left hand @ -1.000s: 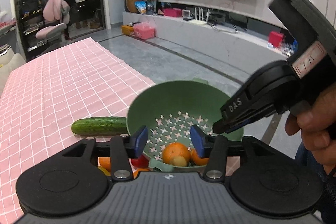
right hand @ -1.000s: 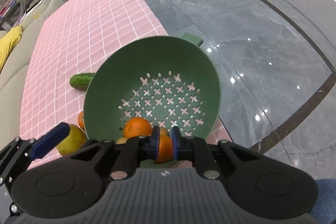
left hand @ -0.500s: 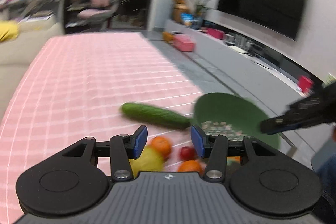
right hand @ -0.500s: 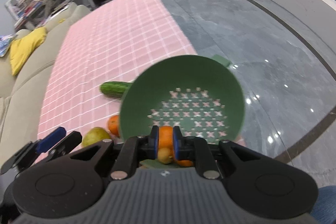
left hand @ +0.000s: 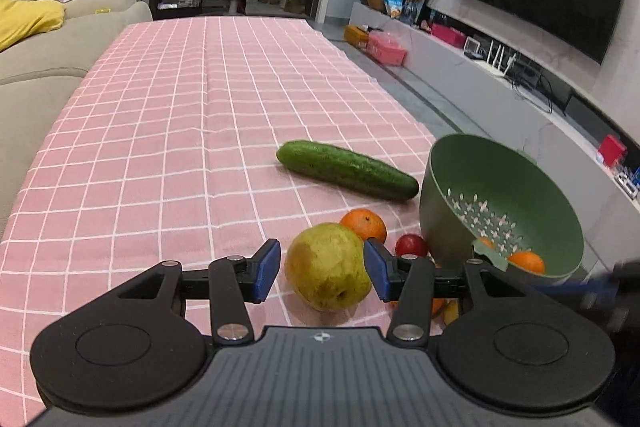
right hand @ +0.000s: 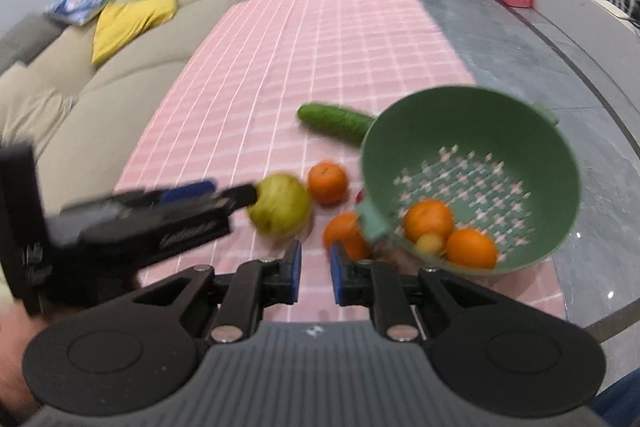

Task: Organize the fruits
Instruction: 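Move the left gripper to the yellow-green pear while the right gripper approaches a small brown fruit, then close the left gripper on the pear while the right gripper closes on the small brown fruit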

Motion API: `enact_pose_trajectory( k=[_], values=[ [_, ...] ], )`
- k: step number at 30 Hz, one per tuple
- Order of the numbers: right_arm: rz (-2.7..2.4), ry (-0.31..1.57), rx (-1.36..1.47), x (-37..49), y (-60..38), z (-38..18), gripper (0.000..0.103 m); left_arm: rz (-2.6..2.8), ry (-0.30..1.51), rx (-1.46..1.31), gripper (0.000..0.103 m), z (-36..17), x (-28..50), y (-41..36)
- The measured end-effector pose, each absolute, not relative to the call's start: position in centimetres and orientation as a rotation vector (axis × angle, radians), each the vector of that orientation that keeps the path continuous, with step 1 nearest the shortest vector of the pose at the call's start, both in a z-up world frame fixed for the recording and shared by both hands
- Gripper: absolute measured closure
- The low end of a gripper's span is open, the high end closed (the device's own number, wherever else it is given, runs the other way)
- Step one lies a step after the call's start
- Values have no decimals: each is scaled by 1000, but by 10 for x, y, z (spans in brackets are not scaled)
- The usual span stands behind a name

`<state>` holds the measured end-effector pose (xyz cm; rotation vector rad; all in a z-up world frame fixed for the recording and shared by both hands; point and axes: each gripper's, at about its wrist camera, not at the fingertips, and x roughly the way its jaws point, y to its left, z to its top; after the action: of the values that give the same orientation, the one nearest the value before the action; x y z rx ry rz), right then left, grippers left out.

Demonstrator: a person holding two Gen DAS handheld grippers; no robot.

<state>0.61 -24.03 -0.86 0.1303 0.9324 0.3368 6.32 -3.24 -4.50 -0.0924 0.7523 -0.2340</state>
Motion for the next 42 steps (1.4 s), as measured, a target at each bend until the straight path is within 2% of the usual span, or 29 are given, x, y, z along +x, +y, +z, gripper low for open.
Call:
enact_pose_trajectory(
  k=[2,8,14,18,29,33,35,40,42],
  values=[
    [329,955,100,1,-231,-21,89,-239,766,-81,43,-49,62,-33],
    [175,1000,87,-5,-225,-60,73,-226,786,-52,30,-53,65,-41],
    [81,995,183,0,-240,-83,71,-227,797,-49,26,-54,71,-44],
    [63,975,213,7,-239,-87,71,-224,803,-31,19,-56,74,-49],
    [5,923,166,23,-227,-93,71,-209,845,-4,19,-64,83,-55],
    [-1,922,146,27,-227,-95,77,-196,864,-17,19,-68,86,-52],
    [-5,925,135,27,-228,-95,83,-197,864,-16,23,-69,85,-51],
    [3,926,133,28,-229,-96,83,-232,883,-50,36,-71,87,-46],
    [3,927,133,28,-229,-96,83,-236,884,-49,37,-70,87,-46]
  ],
)
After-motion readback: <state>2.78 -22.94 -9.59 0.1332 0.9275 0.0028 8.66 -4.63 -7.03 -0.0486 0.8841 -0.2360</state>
